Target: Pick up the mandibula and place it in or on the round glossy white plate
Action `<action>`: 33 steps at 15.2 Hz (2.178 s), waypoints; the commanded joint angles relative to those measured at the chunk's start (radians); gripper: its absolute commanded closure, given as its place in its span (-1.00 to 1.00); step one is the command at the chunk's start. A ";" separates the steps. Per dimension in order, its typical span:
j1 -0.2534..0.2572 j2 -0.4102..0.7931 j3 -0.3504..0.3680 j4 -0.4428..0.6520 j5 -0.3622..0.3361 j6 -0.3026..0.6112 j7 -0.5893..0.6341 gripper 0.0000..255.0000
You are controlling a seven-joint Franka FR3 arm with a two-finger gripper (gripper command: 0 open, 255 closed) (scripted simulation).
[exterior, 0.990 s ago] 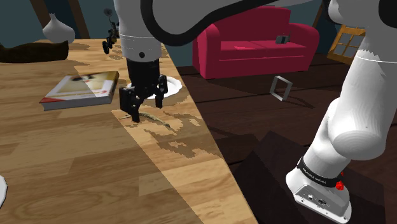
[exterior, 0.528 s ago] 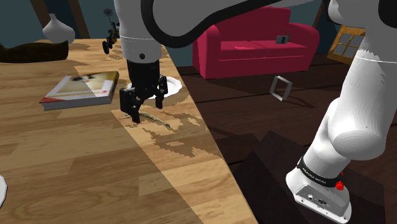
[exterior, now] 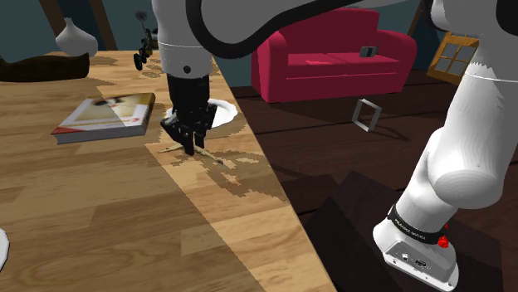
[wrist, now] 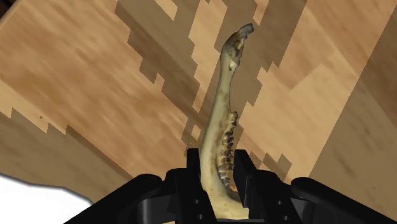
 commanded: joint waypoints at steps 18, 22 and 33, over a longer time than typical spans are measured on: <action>0.012 0.011 0.009 0.216 0.001 -0.217 0.006 1.00; -0.021 0.034 -0.017 0.256 -0.004 -0.238 -0.055 1.00; -0.116 0.200 -0.101 0.496 -0.056 -0.328 -0.250 1.00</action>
